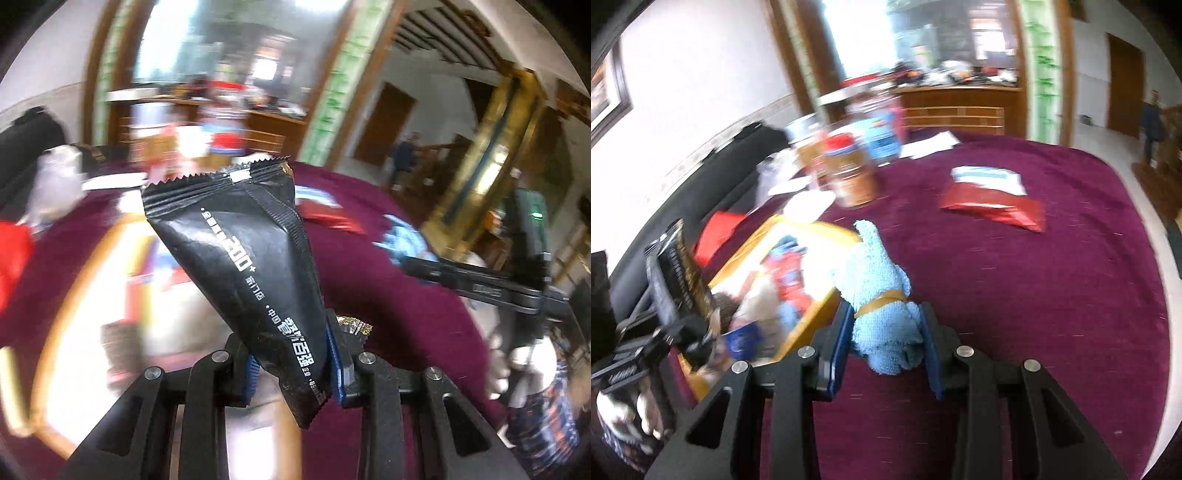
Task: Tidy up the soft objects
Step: 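Carry the black bag and blue glove to the tray and release them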
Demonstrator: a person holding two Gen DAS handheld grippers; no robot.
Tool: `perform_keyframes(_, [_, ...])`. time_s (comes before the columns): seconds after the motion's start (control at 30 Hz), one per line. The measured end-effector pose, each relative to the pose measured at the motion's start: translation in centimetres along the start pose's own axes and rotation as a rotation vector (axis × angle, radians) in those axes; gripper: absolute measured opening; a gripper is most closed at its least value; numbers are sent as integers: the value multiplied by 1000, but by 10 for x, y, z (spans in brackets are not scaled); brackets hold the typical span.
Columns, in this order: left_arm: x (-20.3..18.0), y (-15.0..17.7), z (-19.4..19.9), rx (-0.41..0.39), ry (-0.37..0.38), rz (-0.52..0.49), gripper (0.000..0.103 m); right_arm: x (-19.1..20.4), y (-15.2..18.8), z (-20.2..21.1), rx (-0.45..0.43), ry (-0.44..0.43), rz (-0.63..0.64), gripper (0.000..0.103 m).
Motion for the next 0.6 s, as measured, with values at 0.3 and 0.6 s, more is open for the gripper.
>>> perform_keyframes(0.3, [92,29,-2,41,-263,30,33,101,12,-74,139,-88,75,35])
perform_keyframes(0.6, [104,28,8,-126,-470,-71,81,120,23,-114,207,-23,82,52])
Point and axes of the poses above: each gripper's, at about its wrist camera, not at the fingertips, and z roughly against the way its jaws point, x to its left, y to its underside, the point moved 5 cm from there along -z, roughly the way its jaws point, and after that the axes turned 5 degrees about z, right-handed, at the moved point
